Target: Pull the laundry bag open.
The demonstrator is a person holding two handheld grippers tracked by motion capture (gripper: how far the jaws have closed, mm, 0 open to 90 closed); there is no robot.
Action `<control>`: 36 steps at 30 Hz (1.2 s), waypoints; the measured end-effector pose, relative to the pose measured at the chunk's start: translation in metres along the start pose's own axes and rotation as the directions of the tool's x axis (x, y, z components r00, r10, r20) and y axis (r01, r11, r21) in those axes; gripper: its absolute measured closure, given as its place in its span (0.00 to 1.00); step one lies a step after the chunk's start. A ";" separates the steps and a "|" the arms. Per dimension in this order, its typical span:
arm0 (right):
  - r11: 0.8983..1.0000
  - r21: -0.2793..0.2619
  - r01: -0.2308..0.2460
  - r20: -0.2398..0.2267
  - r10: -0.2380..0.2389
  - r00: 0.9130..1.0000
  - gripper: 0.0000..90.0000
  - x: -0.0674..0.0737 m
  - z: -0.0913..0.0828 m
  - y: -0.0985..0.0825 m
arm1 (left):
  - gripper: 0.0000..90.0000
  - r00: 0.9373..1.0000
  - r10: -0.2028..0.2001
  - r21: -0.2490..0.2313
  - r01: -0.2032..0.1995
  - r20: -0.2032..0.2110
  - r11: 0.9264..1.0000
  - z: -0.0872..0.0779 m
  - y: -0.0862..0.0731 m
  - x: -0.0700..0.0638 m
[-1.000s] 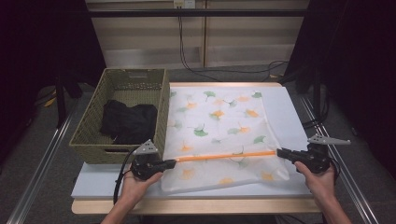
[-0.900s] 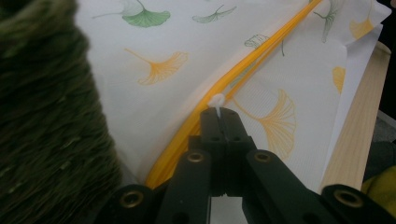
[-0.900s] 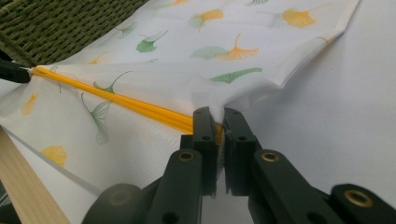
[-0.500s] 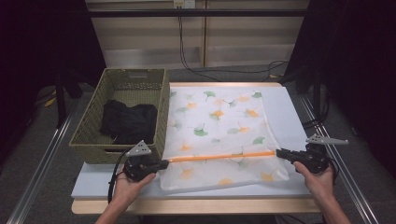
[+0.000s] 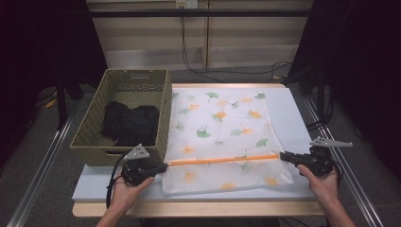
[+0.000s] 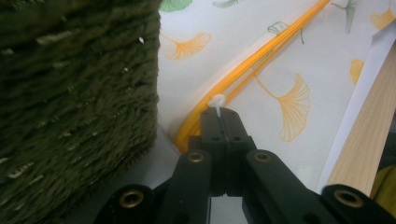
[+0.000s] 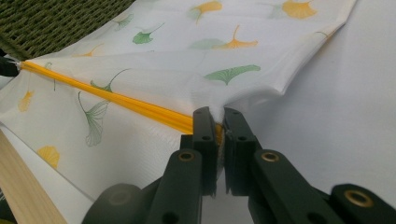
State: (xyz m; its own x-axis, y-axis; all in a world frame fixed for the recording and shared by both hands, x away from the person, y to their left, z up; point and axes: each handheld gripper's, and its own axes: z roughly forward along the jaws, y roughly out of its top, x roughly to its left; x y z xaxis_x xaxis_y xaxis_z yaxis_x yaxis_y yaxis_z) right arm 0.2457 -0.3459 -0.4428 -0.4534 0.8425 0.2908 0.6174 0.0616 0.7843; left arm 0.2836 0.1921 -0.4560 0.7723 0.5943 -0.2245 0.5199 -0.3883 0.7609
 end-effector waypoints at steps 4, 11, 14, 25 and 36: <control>1.000 -0.002 -0.004 -0.001 0.004 1.000 0.95 -0.002 -0.002 -0.001 | 1.00 1.000 -0.009 -0.009 0.009 -0.005 1.000 -0.005 -0.002 0.002; 1.000 0.004 -0.002 0.003 0.002 1.000 0.95 -0.002 -0.001 -0.002 | 1.00 1.000 -0.009 -0.003 0.009 -0.006 1.000 -0.006 -0.004 0.004; 1.000 0.000 -0.003 0.007 0.003 1.000 0.95 -0.004 -0.002 -0.002 | 1.00 1.000 -0.013 -0.025 0.012 -0.009 1.000 -0.013 -0.005 0.006; 1.000 0.008 0.010 0.007 -0.010 1.000 0.95 -0.002 -0.002 -0.002 | 1.00 0.999 -0.023 -0.011 0.023 -0.024 1.000 -0.014 -0.008 0.008; 1.000 0.024 0.017 0.018 -0.018 1.000 0.95 -0.001 0.000 -0.006 | 1.00 0.999 -0.030 0.001 0.030 -0.032 1.000 -0.013 -0.010 0.010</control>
State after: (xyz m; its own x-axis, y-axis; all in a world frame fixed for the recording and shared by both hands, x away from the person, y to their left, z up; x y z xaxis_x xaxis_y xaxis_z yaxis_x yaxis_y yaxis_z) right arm 0.2424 -0.3474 -0.4475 -0.4526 0.8507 0.2672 0.6250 0.0890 0.7755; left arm 0.2814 0.2116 -0.4581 0.7443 0.6278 -0.2277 0.5432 -0.3709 0.7533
